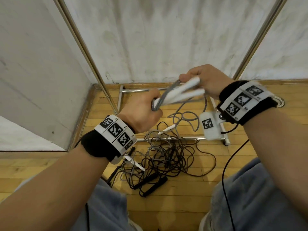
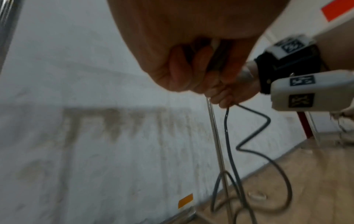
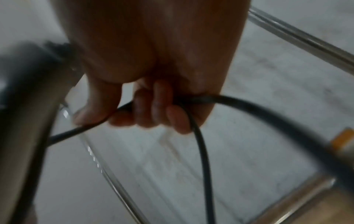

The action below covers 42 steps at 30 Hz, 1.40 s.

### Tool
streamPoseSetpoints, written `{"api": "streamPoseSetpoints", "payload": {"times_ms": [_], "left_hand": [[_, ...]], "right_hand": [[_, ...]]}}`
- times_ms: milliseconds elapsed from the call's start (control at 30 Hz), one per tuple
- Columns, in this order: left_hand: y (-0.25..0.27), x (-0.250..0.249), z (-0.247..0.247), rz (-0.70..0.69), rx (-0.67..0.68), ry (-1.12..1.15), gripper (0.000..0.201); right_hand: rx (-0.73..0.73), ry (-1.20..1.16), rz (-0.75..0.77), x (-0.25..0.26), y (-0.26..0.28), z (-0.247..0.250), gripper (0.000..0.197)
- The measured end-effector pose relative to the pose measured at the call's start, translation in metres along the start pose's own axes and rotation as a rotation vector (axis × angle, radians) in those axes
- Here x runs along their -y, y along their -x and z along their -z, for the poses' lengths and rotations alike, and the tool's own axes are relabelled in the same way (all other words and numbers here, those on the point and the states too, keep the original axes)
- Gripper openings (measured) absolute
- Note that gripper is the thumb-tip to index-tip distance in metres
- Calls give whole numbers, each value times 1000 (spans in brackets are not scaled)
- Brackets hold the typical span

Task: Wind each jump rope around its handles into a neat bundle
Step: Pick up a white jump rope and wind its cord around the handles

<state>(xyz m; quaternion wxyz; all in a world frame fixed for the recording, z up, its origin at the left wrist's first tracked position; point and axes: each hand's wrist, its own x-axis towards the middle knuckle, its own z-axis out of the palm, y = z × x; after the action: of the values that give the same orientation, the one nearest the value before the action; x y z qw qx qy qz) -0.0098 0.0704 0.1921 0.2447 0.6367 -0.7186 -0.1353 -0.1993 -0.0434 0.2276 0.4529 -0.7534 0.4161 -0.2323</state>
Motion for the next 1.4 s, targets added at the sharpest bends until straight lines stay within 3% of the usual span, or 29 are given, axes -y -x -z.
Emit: {"api": "streamPoseSetpoints", "payload": {"times_ms": [133, 200, 333, 433, 567, 633, 733, 833, 900, 1033, 1200, 1400], "left_hand": [[4, -13, 14, 1, -114, 234, 20], [4, -20, 18, 42, -164, 333, 25], [-2, -23, 23, 162, -292, 500, 26], [-7, -20, 26, 236, -362, 521, 30], [-14, -10, 26, 280, -342, 496, 21], [-18, -2, 25, 308, -346, 463, 16], [-22, 8, 26, 354, -365, 347, 17], [-23, 17, 29, 387, -387, 256, 20], [-23, 22, 29, 410, -348, 178, 22], [-20, 29, 20, 452, -236, -49, 24], [-19, 27, -7, 305, -88, -252, 24], [-18, 38, -21, 241, -77, -344, 23]], "right_hand": [[76, -241, -16, -6, 2, -7, 47], [113, -235, -39, -6, 3, -24, 32], [188, -227, -107, -12, 11, -68, 50], [226, -323, -140, -11, 18, -93, 55], [175, -336, -217, -6, 18, -100, 54], [90, -222, -157, -4, 20, -102, 46], [21, 132, 70, -5, 23, -103, 25], [81, 345, 69, -4, 20, -95, 35], [87, 360, 57, -3, 19, -86, 39], [107, 372, 148, 8, 21, -78, 26], [184, 308, 177, 19, 29, -90, 32], [157, 193, 162, 23, 32, -69, 33]]}}
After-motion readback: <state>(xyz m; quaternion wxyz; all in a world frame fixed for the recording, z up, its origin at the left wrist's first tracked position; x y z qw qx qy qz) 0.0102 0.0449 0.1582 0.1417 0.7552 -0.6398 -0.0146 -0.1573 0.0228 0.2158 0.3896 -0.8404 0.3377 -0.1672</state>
